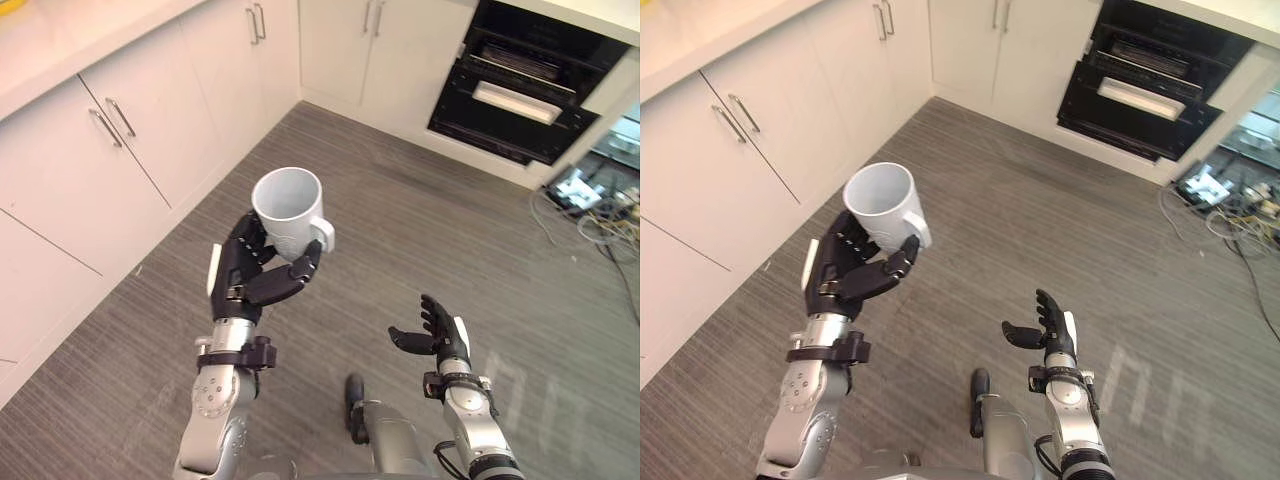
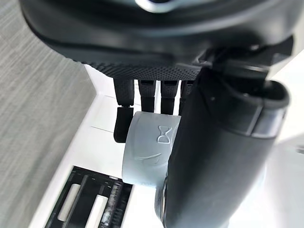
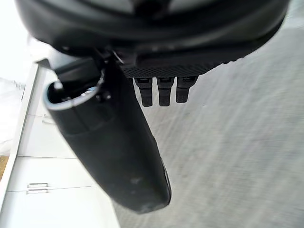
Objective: Walk over to the sink, pick up the cup, carry it to the dishwasher, place the cup inside the dishwasher, then close the dishwasher door
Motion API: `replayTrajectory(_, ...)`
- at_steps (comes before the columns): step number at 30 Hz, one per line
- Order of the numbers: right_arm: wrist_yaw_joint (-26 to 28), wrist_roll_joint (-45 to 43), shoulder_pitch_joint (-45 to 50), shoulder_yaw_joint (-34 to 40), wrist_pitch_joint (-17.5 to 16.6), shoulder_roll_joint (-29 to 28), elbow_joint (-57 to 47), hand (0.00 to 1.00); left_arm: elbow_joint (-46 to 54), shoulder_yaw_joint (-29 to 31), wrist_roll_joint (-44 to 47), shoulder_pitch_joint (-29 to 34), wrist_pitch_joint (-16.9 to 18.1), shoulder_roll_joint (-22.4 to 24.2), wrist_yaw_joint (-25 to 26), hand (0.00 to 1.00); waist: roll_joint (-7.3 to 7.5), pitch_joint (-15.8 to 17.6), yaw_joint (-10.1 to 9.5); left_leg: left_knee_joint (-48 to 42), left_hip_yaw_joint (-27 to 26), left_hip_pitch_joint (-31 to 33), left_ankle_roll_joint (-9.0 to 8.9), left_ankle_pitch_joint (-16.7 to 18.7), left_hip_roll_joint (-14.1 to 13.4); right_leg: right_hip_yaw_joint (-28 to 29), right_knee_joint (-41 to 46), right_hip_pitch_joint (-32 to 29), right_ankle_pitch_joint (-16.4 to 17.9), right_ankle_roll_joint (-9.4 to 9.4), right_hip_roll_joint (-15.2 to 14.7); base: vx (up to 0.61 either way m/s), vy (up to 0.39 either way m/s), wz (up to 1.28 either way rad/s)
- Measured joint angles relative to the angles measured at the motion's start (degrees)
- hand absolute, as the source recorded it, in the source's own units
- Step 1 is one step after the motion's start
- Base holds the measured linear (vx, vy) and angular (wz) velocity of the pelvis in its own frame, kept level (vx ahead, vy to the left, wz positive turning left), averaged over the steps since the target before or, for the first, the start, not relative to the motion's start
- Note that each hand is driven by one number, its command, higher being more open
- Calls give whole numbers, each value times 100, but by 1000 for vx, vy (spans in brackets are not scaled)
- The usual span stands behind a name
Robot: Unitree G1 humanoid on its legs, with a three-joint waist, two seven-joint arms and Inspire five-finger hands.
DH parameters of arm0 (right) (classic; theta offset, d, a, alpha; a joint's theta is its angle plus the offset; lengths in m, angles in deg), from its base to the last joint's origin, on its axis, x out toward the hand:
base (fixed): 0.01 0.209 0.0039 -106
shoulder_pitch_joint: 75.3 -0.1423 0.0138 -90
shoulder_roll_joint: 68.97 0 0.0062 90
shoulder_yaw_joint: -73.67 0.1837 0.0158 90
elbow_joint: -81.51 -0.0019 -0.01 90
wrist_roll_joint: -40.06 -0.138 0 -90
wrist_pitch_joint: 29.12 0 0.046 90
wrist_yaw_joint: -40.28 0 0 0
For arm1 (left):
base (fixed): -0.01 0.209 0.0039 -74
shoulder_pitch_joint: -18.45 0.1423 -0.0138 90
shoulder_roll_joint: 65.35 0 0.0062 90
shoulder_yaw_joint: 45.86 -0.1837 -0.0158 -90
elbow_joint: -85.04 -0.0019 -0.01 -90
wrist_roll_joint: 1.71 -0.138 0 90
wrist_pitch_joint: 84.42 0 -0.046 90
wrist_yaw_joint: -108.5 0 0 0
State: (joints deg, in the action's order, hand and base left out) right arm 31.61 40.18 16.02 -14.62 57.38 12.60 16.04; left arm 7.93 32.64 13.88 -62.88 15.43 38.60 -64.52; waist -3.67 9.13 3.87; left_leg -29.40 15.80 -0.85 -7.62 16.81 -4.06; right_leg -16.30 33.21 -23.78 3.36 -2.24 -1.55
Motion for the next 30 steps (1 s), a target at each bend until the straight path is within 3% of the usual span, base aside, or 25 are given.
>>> replayTrajectory(1, 2, -2, 276, -24, -47, 9, -373, 90, -65, -33, -1, 112, -48, 86, -15, 30, -158, -131, -52, -1160, -199, 327, -53, -409, -105, -136, -246, 146, 259, -36, 149, 437, -236, 46)
replayTrajectory(2, -37, -7, 484, -118, -82, -104, -796, 90, 104, -32, 0, 228, 9, 81, -101, 30, -116, -120, -73, -2391, -729, 695, 162, -733, -358, -162, -1197, 650, 49, -58, 344, 272, -209, 15)
replayTrajectory(3, -61, -12, 464, -133, -102, -99, -859, 90, 175, -41, 4, 304, 15, 92, -107, 30, -224, -127, -119, -2817, -829, 883, 273, -682, -582, -111, -1223, 809, 200, -178, 538, 243, -123, -23)
replayTrajectory(4, -105, -46, 402, -172, -106, -174, -902, 90, 249, -30, 5, 345, 13, 35, -136, 30, -225, -126, -228, -3322, -1085, 1163, 461, -563, -738, 103, -1297, 1051, 542, -393, 760, 624, -184, -48)
replayTrajectory(5, -151, -56, 339, -250, -109, -250, -899, 90, 248, -16, 10, 380, -37, -44, -152, 30, -69, -56, -352, -3801, -1519, 1812, 925, -243, -782, 225, -1626, 1650, 610, -376, 821, 659, -140, -37)
replayTrajectory(6, -150, -57, 339, -262, -112, -257, -893, 90, 246, -16, 17, 395, -58, -59, -152, 30, -26, -28, -364, -3756, -1647, 1998, 922, -137, -775, 289, -1763, 1868, 545, -275, 821, 547, -120, -18)
replayTrajectory(8, -146, -57, 305, -256, -141, -234, -760, 90, 243, -11, 20, 440, -68, -47, -155, 30, 2, -13, -444, -3162, -1896, 2350, 839, 96, -679, 422, -2065, 2329, 532, -261, 806, 406, -35, -15)
replayTrajectory(9, -146, -57, 211, -239, -142, -188, -555, 90, 247, 16, 19, 445, -71, -20, -161, 30, 12, -5, -496, -2309, -1948, 2555, 775, 129, -463, 543, -2326, 2682, 555, -297, 764, 709, 16, -37)
replayTrajectory(10, -147, -57, 57, -207, -132, -137, -293, 90, 254, 69, 18, 441, -71, 16, -164, 30, 35, 9, -536, -1187, -1875, 2703, 656, 37, -131, 686, -2525, 2960, 579, -333, 666, 590, 71, -41)
replayTrajectory(11, -150, -58, -7, -193, -129, -107, -184, 90, 259, 94, 19, 441, -71, 41, -172, 30, 41, 13, -549, -589, -1761, 2742, 538, -128, 34, 752, -2620, 3084, 598, -352, 604, 576, 137, -61)
replayTrajectory(12, -152, -57, -91, -193, -126, -47, -7, 90, 297, 139, 14, 442, -73, 66, -169, 30, 14, 9, -609, 614, -1630, 2764, 454, -659, 225, 965, -2759, 3326, 654, -263, 552, 586, 201, -71)
replayTrajectory(13, -147, -56, -84, -196, -125, -26, 39, 90, 374, 154, 11, 442, -72, 66, -157, 30, -3, 3, -652, 1254, -1606, 2743, 467, -1091, 281, 1146, -2791, 3521, 819, 11, 537, 736, 285, -92)
replayTrajectory(14, -146, -56, -23, -195, -123, -56, 86, 90, 476, 140, 10, 443, -70, 22, -133, 30, 39, -14, -689, 1212, -1645, 2692, 639, -2004, 316, 1381, -2774, 3815, 1124, 357, 445, 634, 269, -76)
replayTrajectory(15, -146, -56, 9, -195, -118, -69, 111, 90, 495, 137, 10, 441, -70, -9, -125, 30, 81, -56, -697, 1024, -1699, 2696, 933, -2334, 323, 1504, -2700, 3895, 1267, 392, 388, 665, 266, -53)
replayTrajectory(16, -152, -54, 10, -190, -101, -110, 147, 90, 504, 106, 6, 365, -84, -97, -81, 30, 272, -124, -606, 328, -1857, 2893, 1147, -1759, 459, 1654, -2265, 3782, 1406, 393, 143, 672, 257, -31)
replayTrajectory(18, -148, -48, 17, -141, -100, -115, 152, 90, 511, 21, 0, 348, -85, -147, -72, 30, 301, -116, -596, -129, -2022, 2892, 1236, -1223, 466, 1831, -1411, 3483, 1402, 402, 41, 645, 252, -36)
replayTrajectory(19, -125, -43, 19, -95, -93, -200, 165, 90, 511, -32, -5, 357, -95, -215, -65, 30, 383, -69, -599, -291, -2168, 2659, 1321, -864, 525, 1920, -221, 3092, 1282, 645, -69, 588, 252, -46)
replayTrajectory(20, -126, -40, 16, -73, -86, -313, 176, 90, 510, -79, -6, 352, -129, -332, -59, 30, 442, -46, -544, -328, -2279, 2313, 1394, -541, 588, 1974, 1257, 2546, 794, 1184, -247, 574, 246, -44)
replayTrajectory(21, -123, -32, 14, -91, -81, -350, 169, 90, 511, -90, -7, 358, -148, -367, -44, 30, 454, -42, -527, -326, -2338, 2120, 1413, -411, 598, 1940, 1880, 2261, 829, 1109, -329, 534, 235, -38)
replayTrajectory(23, -102, 12, 47, -249, -65, -471, 109, 90, 557, -166, -9, 373, -156, -340, 40, 30, 436, -46, -449, -48, -2418, 1340, 1444, -132, 545, 1522, 2755, 1533, 1084, 682, -446, 559, 217, -33)
replayTrajectory(25, -82, 15, 128, -276, -56, -673, -218, 90, 742, -290, -8, 365, -148, -353, 45, 30, 434, -44, -441, 262, -2454, 785, 1369, 54, 434, 1008, 2620, 923, 1249, 570, -432, 469, 133, -28)
replayTrajectory(27, -76, 13, 195, -308, -78, -818, -637, 90, 872, -428, -9, 370, -74, -367, 36, 30, 471, -96, -434, 617, -2614, 251, 1256, 250, 403, 358, 1697, 407, 1295, 558, -456, 459, 80, -41)
replayTrajectory(29, -72, 12, 149, -379, -109, -836, -753, 90, 886, -442, -15, 367, -47, -430, 29, 30, 589, -237, -389, 1001, -2774, -202, 1115, 391, 510, -448, 143, 225, 1135, 310, -426, 525, 69, -37)
replayTrajectory(30, -74, 8, 145, -380, -107, -854, -761, 90, 854, -388, -97, 390, -49, -455, 29, 30, 739, -347, -293, 1201, -2789, -481, 1022, 476, 607, -597, -500, 249, 803, 61, -315, 599, 40, 0)
